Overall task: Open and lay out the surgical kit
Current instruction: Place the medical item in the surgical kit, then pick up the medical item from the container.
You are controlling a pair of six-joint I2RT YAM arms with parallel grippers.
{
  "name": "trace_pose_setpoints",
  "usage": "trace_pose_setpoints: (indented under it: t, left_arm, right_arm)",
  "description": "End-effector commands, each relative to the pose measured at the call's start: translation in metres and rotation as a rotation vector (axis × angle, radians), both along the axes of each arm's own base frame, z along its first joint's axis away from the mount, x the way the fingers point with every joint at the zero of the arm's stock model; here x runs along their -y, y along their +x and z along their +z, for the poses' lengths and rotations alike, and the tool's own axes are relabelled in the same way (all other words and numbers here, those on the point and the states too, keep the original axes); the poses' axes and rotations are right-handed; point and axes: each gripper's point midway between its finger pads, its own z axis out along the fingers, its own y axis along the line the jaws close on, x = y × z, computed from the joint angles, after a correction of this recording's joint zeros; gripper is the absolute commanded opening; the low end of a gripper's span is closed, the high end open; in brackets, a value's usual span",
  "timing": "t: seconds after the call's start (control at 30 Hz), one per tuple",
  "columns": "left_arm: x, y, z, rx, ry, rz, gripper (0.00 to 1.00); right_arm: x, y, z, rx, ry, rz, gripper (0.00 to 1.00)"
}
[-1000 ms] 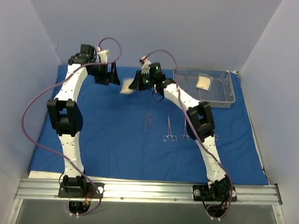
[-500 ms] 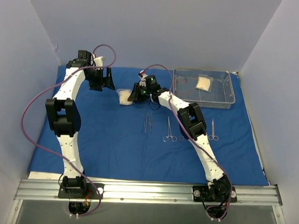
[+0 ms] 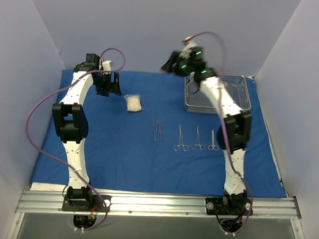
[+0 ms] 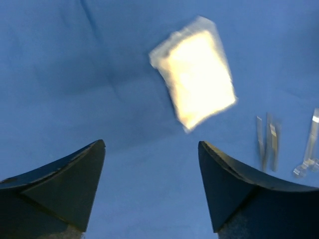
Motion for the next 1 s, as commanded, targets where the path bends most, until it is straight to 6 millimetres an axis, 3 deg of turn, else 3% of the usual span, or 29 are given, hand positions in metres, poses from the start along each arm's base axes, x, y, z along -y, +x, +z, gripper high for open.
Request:
trace_pose_setpoints:
  t: [0.0,0.07,0.1,0.13,0.17,0.2,0.23,0.27,0.33,0.37,0.5,0.63,0.83,0.97]
  left_arm:
    - [0.005,0.02,-0.014,0.035,0.088,-0.029,0.83]
    - [0.01,0.023,-0.03,0.021,0.115,-0.045,0.83]
    - [0.014,0.026,-0.037,0.02,0.142,-0.053,0.83]
    - [0.017,0.028,-0.041,0.027,0.157,-0.068,0.83]
    - [0.019,0.03,-0.044,0.034,0.174,-0.088,0.82]
    - [0.021,0.031,-0.054,0.025,0.191,-0.099,0.81]
    - [0.028,0.035,-0.051,0.04,0.194,-0.111,0.76]
    - [0.031,0.038,-0.053,0.044,0.197,-0.119,0.74]
    - [0.037,0.04,-0.065,0.025,0.203,-0.13,0.74]
    - [0.039,0.046,-0.06,0.046,0.201,-0.129,0.74]
    - [0.043,0.055,-0.071,0.047,0.193,-0.118,0.74]
    - [0.049,0.057,-0.079,0.051,0.199,-0.132,0.74]
    - [0.058,0.061,-0.08,0.069,0.209,-0.151,0.74]
    - [0.06,0.062,-0.073,0.081,0.203,-0.152,0.74]
  right_arm:
    - [0.164,0.041,0.034,0.018,-0.104,-0.345,0.48]
    - [0.212,0.041,0.007,-0.064,-0.196,-0.426,0.48]
    - [0.245,0.045,-0.012,-0.112,-0.231,-0.484,0.48]
    - [0.262,0.043,-0.024,-0.154,-0.264,-0.505,0.48]
    - [0.276,0.047,-0.025,-0.148,-0.288,-0.524,0.48]
    - [0.291,0.051,-0.042,-0.181,-0.318,-0.557,0.48]
    - [0.299,0.052,-0.048,-0.194,-0.327,-0.565,0.48]
    - [0.32,0.056,-0.054,-0.202,-0.333,-0.589,0.49]
    - [0.335,0.067,-0.068,-0.213,-0.33,-0.599,0.49]
    - [0.34,0.071,-0.071,-0.21,-0.332,-0.599,0.49]
    - [0.36,0.087,-0.1,-0.221,-0.354,-0.636,0.48]
    - [0.37,0.096,-0.117,-0.221,-0.342,-0.658,0.48]
    - [0.374,0.095,-0.144,-0.252,-0.359,-0.671,0.45]
    - [0.393,0.091,-0.155,-0.271,-0.432,-0.758,0.44]
